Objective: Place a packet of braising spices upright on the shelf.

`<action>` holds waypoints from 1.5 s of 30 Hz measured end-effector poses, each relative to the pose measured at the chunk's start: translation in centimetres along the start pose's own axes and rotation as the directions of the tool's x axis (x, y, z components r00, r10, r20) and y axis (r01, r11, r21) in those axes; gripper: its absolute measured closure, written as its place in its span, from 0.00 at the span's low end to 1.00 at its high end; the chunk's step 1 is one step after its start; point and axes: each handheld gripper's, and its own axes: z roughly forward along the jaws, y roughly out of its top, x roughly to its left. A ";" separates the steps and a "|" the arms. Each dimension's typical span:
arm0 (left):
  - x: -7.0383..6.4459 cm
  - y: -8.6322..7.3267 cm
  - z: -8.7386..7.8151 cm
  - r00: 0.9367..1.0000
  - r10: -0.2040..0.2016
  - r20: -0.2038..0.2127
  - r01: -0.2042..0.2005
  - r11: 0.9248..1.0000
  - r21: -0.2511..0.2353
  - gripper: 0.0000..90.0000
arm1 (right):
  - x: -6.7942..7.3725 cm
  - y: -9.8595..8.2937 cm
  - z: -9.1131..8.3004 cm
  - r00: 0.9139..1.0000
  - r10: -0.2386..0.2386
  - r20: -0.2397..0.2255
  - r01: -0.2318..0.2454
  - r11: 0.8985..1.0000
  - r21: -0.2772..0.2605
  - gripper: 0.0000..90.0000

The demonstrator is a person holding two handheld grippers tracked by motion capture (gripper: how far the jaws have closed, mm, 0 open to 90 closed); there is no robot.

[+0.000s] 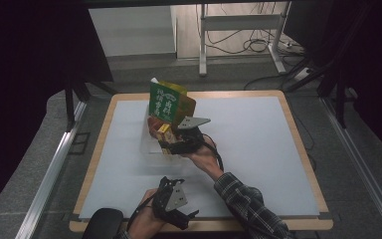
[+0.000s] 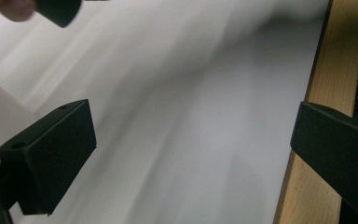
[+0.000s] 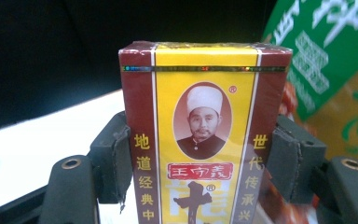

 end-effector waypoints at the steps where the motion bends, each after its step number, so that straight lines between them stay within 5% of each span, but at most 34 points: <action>1: 0.0 0.0 0.0 1.000 0.000 0.000 0.000 1.000 0.000 0.00 | 0.1 -0.4 0.0 1.000 -0.011 0.007 0.011 1.000 0.012 0.36; 20: 0.2 0.0 -0.1 1.000 -0.012 -0.009 0.012 1.000 -0.013 0.00 | 0.0 -1.1 -0.5 1.000 0.003 0.030 -0.006 0.996 0.091 0.34; 27: 0.1 0.0 -0.2 1.000 -0.013 -0.008 0.013 1.000 -0.018 0.00 | 0.3 0.1 -1.0 0.997 -0.061 0.039 0.055 0.990 0.133 0.23; 45: 0.1 0.1 -0.2 1.000 -0.016 -0.011 0.016 1.000 -0.024 0.00 | -0.4 0.8 -3.3 0.999 -0.045 0.001 0.044 0.982 0.183 0.10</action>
